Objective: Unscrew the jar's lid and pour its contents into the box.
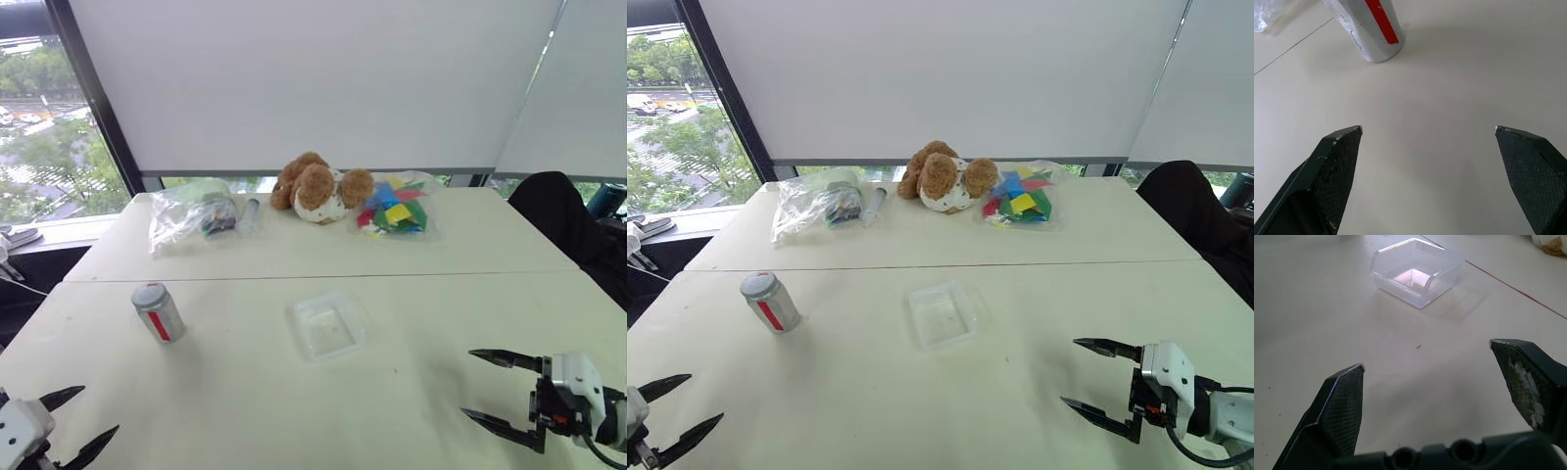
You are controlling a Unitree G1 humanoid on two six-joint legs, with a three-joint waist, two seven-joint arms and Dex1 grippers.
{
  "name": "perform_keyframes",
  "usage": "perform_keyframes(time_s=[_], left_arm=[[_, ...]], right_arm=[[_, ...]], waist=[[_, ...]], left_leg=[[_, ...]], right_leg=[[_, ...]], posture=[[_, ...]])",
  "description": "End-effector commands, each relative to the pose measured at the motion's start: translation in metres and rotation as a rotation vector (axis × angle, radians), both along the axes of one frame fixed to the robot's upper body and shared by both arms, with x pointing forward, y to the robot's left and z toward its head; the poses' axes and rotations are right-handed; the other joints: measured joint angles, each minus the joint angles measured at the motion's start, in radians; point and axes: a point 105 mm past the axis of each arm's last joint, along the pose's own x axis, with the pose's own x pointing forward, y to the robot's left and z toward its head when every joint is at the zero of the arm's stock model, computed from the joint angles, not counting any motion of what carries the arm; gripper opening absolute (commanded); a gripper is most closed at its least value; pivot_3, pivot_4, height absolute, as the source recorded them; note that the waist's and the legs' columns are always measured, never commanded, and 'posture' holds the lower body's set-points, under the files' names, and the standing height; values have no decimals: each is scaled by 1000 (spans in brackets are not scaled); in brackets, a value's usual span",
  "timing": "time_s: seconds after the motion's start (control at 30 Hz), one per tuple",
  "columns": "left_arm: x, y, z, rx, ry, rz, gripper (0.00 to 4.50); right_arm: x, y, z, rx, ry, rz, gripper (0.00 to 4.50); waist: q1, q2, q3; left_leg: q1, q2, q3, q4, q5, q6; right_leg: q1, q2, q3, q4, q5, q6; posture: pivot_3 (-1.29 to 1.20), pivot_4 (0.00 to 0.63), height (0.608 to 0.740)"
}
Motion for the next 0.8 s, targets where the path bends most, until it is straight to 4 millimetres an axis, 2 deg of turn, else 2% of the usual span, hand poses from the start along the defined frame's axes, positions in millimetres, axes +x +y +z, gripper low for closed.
perform_keyframes(time_s=[0.03,0.13,0.3,0.47,0.57,0.67,0.8], left_arm=[[1,-1,12,13,-44,5,4465],[2,-2,14,-21,-57,20,4465],[-6,2,22,-291,-95,155,4465],[-19,16,18,-441,-258,429,4465],[-28,18,10,-486,-352,588,4465],[-32,7,0,-502,-378,656,4465],[-14,-21,6,-487,-416,612,4465]], right_arm=[[3,9,9,17,-34,30,4500],[6,18,12,62,-33,44,4500],[18,70,47,311,-129,163,4500],[21,108,71,471,-173,300,4500],[21,117,74,502,-180,358,4500],[24,120,75,492,-198,379,4500],[27,115,72,463,-206,364,4500]], waist=[[1,0,0],[1,0,0],[-9,-1,1],[-3,-1,0],[5,-4,-1],[7,-5,-1],[6,-6,-2]], left_leg=[[0,0,0,0,0,0],[0,0,0,0,0,0],[1,3,1,0,1,2],[1,3,1,-1,2,3],[1,3,2,-1,2,3],[1,2,2,0,2,2],[1,2,1,3,0,0]], right_leg=[[0,0,0,0,0,0],[0,0,-1,0,0,0],[0,1,-1,0,1,-1],[-1,1,-2,0,1,-1],[-1,1,-3,-1,1,-1],[1,2,-4,-1,1,-1],[3,2,-4,-1,2,-2]], posture=[[0,150,740],[0,150,740],[0,150,740],[0,150,740],[0,150,740],[0,150,740],[0,150,740]])
